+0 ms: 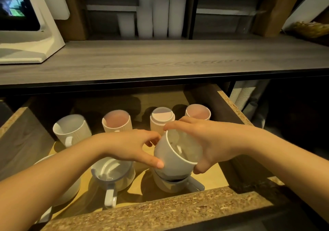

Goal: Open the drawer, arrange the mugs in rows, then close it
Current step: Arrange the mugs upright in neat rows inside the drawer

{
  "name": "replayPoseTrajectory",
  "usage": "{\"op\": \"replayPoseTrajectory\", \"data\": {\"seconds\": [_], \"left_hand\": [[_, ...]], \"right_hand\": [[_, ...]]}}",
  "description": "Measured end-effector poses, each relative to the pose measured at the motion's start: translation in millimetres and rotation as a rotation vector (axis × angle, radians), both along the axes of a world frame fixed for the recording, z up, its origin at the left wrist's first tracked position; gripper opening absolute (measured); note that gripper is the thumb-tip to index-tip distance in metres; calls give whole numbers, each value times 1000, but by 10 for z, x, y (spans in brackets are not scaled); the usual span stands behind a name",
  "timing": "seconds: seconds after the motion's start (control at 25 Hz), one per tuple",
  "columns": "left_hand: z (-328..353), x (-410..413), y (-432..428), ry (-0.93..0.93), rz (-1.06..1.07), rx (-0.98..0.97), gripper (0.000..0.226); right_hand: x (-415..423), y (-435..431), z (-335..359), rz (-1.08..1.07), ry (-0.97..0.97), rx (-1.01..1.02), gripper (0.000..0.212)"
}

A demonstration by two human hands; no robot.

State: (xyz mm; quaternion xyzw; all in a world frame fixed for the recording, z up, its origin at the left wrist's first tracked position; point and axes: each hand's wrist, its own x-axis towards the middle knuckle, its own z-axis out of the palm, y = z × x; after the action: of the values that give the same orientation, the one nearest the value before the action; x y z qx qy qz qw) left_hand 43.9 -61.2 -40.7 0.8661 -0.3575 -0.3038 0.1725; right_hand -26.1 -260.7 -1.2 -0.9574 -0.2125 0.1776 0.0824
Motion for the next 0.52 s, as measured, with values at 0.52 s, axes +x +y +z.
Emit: {"op": "replayPoseTrajectory", "data": {"seconds": [0.52], "left_hand": [[-144, -126, -182, -140, -29, -14, 70]], "right_hand": [[-95, -222, 241, -280, -246, -387, 97]]}}
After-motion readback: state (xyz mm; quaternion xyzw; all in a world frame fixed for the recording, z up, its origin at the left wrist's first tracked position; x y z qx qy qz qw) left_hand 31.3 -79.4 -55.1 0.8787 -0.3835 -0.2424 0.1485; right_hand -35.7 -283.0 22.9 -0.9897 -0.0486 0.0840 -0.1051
